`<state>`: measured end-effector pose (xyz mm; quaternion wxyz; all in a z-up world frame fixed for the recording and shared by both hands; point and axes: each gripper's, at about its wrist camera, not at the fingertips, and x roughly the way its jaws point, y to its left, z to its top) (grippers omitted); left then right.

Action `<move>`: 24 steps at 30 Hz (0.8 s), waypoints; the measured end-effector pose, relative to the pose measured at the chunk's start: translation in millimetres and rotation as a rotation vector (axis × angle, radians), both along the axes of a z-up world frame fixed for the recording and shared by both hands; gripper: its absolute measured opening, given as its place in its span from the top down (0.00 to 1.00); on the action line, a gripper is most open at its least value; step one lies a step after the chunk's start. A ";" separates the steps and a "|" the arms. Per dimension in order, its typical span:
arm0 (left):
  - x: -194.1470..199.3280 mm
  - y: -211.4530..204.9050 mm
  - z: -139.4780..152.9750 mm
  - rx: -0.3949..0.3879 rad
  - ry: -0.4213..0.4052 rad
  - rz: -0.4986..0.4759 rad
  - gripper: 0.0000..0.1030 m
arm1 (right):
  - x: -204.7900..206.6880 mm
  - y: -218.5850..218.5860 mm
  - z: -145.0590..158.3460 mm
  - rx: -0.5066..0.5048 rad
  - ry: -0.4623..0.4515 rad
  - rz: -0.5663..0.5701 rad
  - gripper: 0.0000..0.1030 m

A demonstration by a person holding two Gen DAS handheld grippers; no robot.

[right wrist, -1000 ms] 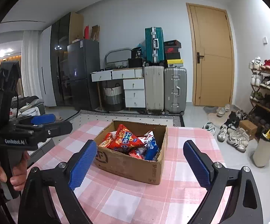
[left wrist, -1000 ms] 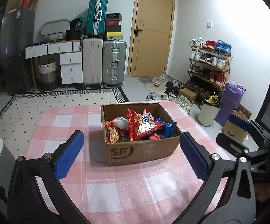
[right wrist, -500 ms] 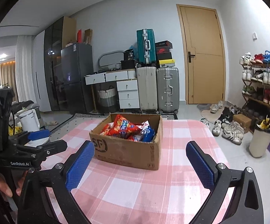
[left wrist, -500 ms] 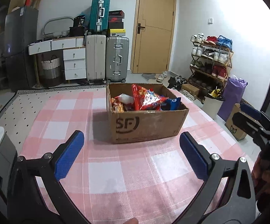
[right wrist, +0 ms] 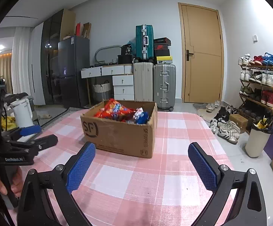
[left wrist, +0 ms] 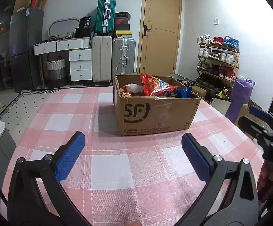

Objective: Organize snacks

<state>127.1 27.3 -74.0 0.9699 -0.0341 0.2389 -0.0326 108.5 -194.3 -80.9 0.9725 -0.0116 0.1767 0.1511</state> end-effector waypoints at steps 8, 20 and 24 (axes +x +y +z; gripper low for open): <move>5.4 -2.6 -24.3 0.027 -0.003 0.001 0.01 | 2.4 5.5 -20.8 -0.036 -0.070 0.011 0.02; 3.2 -3.4 -27.0 0.049 -0.049 0.031 0.01 | 4.5 1.1 -28.2 -0.011 -0.061 0.001 0.01; 2.2 -3.5 -26.6 0.050 -0.053 0.035 0.01 | 4.6 -1.6 -29.2 -0.004 -0.058 -0.006 0.01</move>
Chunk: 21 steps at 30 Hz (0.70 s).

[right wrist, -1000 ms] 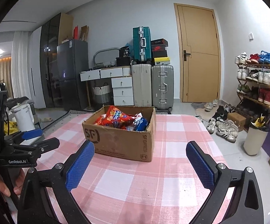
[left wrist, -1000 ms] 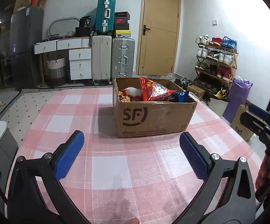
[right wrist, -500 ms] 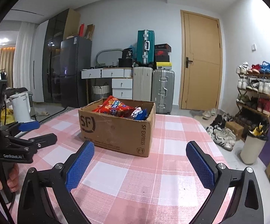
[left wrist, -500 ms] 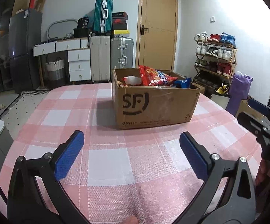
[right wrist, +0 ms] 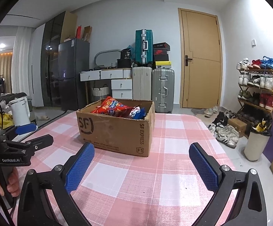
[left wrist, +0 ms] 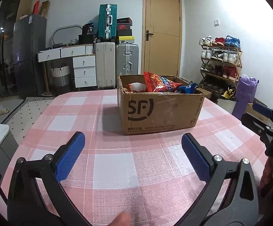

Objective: Organize snacks

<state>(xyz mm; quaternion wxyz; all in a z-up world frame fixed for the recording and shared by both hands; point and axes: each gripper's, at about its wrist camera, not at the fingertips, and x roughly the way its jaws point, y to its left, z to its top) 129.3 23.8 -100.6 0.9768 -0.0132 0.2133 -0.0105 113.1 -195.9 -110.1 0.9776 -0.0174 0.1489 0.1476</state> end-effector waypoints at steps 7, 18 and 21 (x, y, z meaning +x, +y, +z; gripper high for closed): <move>1.0 -0.5 0.2 -0.005 -0.001 0.006 0.01 | 0.1 -0.1 -0.4 -0.002 0.000 0.001 0.01; -0.8 -1.0 0.1 0.001 -0.009 0.009 0.01 | 0.1 0.2 -0.3 -0.002 0.000 0.001 0.01; -1.7 -0.6 0.7 0.007 -0.013 0.006 0.01 | 0.1 0.2 -0.3 -0.002 0.000 0.001 0.01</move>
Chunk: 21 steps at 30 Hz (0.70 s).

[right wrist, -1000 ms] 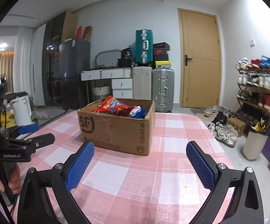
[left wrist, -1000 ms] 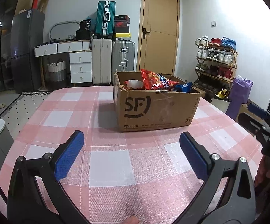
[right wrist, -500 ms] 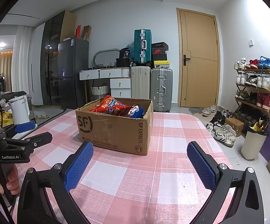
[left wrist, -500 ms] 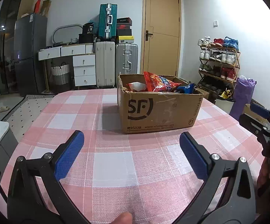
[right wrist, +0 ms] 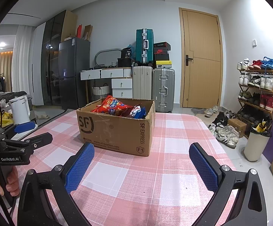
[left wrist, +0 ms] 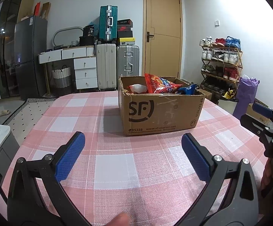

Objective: Organize snacks

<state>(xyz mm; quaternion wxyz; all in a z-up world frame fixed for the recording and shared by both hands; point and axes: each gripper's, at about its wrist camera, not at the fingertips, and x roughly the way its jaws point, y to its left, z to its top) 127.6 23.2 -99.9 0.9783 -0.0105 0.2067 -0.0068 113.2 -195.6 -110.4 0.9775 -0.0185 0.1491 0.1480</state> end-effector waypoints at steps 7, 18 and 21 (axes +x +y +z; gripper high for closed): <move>-4.6 0.1 1.7 0.001 -0.004 0.003 0.01 | 0.0 0.0 0.1 0.000 0.000 0.000 0.01; -7.4 0.0 1.0 0.013 -0.002 -0.002 0.01 | 0.2 -0.1 0.2 -0.001 -0.001 0.000 0.01; -8.0 -0.1 1.1 0.013 -0.004 -0.001 0.01 | 0.5 -0.1 0.0 0.000 -0.002 0.000 0.01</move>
